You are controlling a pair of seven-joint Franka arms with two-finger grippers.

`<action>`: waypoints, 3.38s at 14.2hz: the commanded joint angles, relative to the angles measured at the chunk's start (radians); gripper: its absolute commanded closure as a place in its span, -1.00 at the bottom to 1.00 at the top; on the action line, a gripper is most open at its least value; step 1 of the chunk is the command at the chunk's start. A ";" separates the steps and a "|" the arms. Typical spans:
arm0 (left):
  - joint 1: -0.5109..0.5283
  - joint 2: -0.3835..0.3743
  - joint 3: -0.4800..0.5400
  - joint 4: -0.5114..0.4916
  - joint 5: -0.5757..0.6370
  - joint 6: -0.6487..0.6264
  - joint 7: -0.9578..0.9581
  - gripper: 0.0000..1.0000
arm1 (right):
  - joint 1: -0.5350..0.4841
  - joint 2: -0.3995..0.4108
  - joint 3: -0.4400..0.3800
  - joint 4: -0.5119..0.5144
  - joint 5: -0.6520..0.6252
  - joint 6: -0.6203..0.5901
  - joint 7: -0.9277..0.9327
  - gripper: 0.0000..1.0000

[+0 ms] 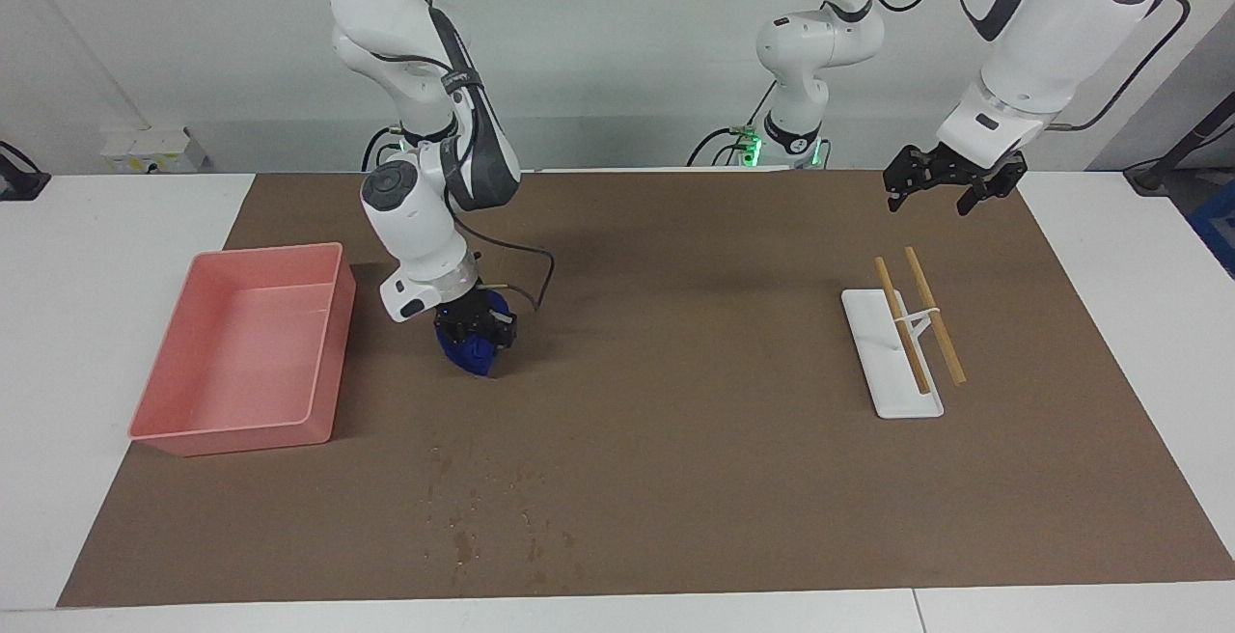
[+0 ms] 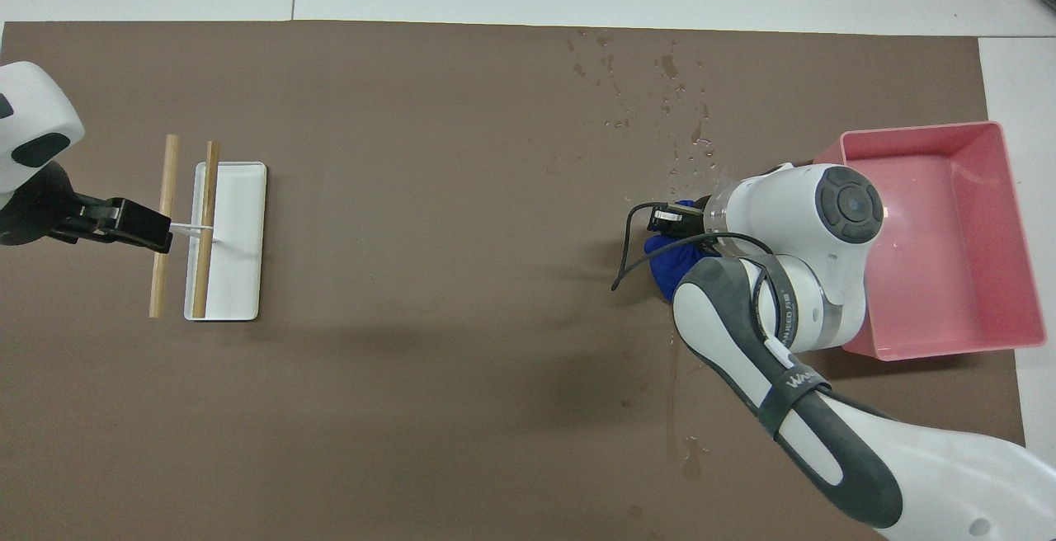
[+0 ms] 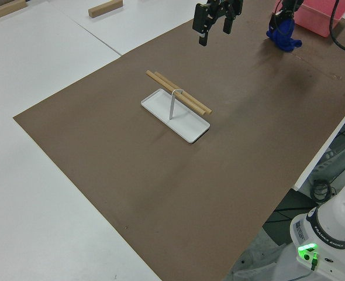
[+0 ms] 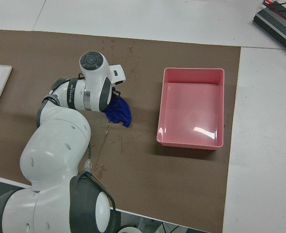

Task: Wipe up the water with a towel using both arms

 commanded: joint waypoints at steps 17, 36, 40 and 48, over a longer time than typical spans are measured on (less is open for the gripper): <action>-0.008 -0.042 0.035 -0.031 -0.002 -0.001 0.035 -1.00 | -0.001 0.054 0.004 -0.131 0.015 0.034 -0.141 1.00; -0.010 -0.042 0.034 -0.031 -0.002 -0.001 0.035 -1.00 | 0.110 -0.082 0.005 -0.276 0.106 -0.169 0.161 1.00; -0.010 -0.042 0.034 -0.031 -0.002 -0.001 0.035 -1.00 | 0.111 -0.111 0.007 -0.330 0.107 -0.144 0.164 1.00; -0.010 -0.042 0.034 -0.031 -0.002 -0.001 0.035 -1.00 | 0.061 -0.110 -0.001 -0.332 0.144 -0.107 -0.010 1.00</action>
